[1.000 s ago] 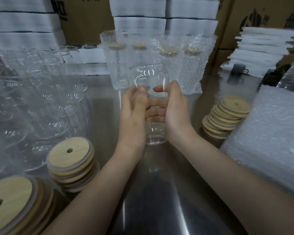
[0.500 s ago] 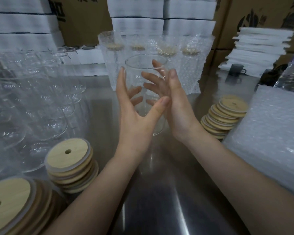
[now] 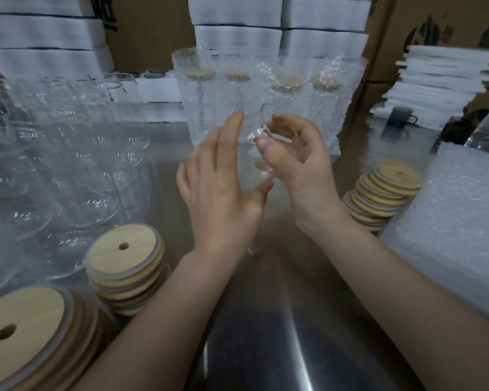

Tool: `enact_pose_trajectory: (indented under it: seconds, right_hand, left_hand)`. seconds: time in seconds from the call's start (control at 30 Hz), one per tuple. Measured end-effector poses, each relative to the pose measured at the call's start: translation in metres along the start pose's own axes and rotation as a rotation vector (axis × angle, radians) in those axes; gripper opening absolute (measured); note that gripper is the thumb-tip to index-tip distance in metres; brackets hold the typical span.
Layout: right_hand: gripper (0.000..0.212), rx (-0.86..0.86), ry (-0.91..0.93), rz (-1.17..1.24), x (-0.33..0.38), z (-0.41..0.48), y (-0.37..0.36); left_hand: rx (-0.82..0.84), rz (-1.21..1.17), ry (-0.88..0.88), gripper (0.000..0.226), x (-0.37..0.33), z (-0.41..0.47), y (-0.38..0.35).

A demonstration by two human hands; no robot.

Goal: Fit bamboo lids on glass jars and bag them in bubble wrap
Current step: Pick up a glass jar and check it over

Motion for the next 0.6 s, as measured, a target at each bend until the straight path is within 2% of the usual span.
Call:
enact_pose_trajectory:
  seconds: [0.2, 0.37, 0.6]
  right_hand:
    - [0.024, -0.134, -0.144, 0.023, -0.014, 0.0, 0.004]
    - [0.02, -0.168, -0.287, 0.179, -0.022, 0.004, 0.009]
    - [0.019, -0.088, -0.46, 0.363, -0.032, 0.01, 0.013]
  left_hand:
    - [0.045, 0.231, -0.054, 0.091, 0.0, -0.001, -0.005]
    - [0.022, 0.344, -0.192, 0.084, -0.005, -0.002, -0.008]
    - [0.0, 0.414, -0.274, 0.078, -0.005, -0.003, -0.006]
Point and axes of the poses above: each hand's wrist, its own z-axis towards the middle knuckle, its own y-axis out of the back of the hand, x = y × z, the point moved 5 cm from there along z, towards the middle knuckle, and after that the axes turned 5 degrees about -z, right-handed, at the moved point
